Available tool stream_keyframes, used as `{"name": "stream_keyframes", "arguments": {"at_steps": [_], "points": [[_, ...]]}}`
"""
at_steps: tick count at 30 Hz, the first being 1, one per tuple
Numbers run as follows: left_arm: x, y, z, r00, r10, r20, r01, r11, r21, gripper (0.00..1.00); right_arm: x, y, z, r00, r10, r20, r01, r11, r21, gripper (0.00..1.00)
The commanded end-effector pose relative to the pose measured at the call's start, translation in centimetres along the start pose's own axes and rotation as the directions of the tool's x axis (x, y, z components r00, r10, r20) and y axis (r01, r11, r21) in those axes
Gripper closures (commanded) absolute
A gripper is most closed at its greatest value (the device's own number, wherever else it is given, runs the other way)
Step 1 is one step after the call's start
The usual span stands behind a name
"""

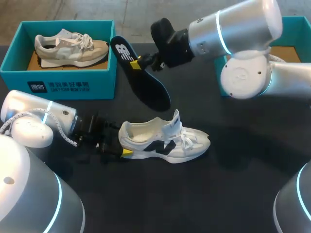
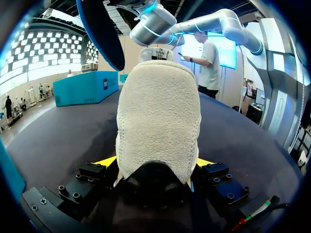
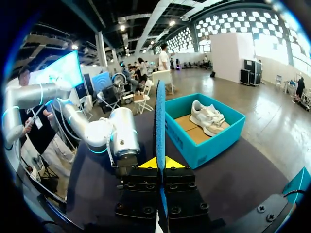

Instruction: Take the shoe out of the shoebox, open the shoe tongue, remove and reinsert the insole, then place the shoe into the shoebox

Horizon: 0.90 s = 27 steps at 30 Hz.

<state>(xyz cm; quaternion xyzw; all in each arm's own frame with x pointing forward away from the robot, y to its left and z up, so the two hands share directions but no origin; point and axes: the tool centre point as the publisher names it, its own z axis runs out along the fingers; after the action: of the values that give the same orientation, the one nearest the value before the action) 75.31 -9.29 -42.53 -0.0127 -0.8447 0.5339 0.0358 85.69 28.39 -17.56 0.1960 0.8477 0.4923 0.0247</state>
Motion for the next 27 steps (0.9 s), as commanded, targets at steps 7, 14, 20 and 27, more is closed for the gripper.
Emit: {"name": "stream_keyframes", "arguments": {"at_steps": [7, 14, 20, 27], "points": [[-0.3, 0.3, 0.4, 1.000, 0.000, -0.001, 0.000, 1.000, -0.002, 1.00, 0.1, 0.0, 0.0, 1.000, 0.000, 0.003, 0.000, 1.000, 0.001, 1.00], [-0.3, 0.3, 0.4, 1.000, 0.000, -0.001, 0.000, 1.000, -0.002, 1.00, -0.2, 0.4, -0.1, 1.000, 0.009, 0.000, -0.009, 1.000, -0.017, 1.00], [-0.3, 0.3, 0.4, 1.000, 0.000, -0.001, 0.000, 1.000, -0.002, 1.00, -0.7, 3.2, -0.4, 0.999, 0.032, -0.025, -0.033, 0.998, -0.057, 1.00], [-0.3, 0.3, 0.4, 1.000, 0.000, -0.001, 0.000, 1.000, -0.002, 1.00, -1.4, 5.6, -1.3, 0.993, 0.063, -0.104, -0.070, 0.995, -0.070, 1.00]]}}
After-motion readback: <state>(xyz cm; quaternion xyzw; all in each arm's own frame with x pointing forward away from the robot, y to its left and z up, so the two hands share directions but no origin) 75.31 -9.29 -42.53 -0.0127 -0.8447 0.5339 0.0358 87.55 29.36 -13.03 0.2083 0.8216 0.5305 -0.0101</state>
